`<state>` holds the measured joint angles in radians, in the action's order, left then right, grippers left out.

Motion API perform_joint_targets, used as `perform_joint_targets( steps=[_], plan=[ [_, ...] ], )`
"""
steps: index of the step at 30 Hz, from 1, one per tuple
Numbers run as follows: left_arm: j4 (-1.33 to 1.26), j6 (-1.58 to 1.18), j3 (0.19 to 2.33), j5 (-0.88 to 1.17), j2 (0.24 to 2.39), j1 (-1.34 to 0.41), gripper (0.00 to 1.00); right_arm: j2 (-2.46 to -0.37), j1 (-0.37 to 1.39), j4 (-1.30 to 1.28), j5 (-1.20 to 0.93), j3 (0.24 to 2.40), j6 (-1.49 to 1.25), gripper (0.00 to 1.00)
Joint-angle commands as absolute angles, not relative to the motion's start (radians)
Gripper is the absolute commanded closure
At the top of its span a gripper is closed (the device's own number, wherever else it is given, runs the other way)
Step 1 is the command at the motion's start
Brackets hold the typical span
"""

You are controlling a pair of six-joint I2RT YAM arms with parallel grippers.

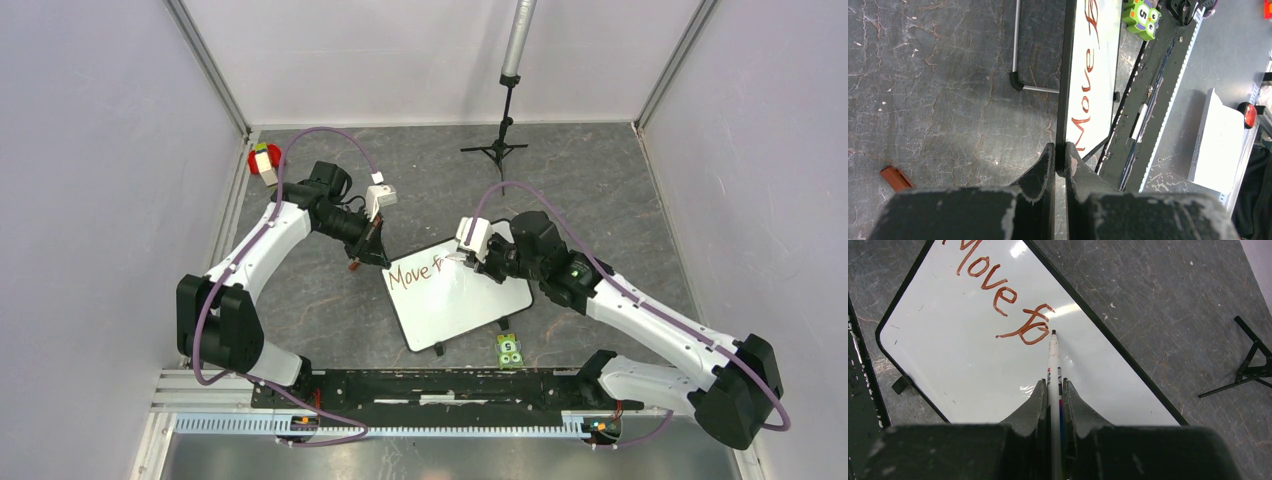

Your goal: Write a sentence on the whiteboard

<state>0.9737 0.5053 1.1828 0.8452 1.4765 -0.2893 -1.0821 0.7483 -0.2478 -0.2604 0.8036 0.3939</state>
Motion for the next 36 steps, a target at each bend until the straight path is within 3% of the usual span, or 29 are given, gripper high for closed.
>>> perform_joint_targets(
  steps=[1, 20, 36],
  plan=[
    [1.021, 0.519, 1.164, 0.786, 1.491, -0.322, 0.98, -1.065, 0.751, -0.245, -0.200, 0.794, 0.416, 1.00],
    [1.020, 0.522, 1.172, 0.784, 1.509, -0.322, 0.98, -1.031, 0.752, -0.311, -0.256, 0.754, 0.437, 1.00],
    [1.020, 0.527, 1.166, 0.781, 1.503, -0.322, 0.98, -1.066, 0.752, -0.258, -0.172, 0.816, 0.408, 1.00]
  ],
)
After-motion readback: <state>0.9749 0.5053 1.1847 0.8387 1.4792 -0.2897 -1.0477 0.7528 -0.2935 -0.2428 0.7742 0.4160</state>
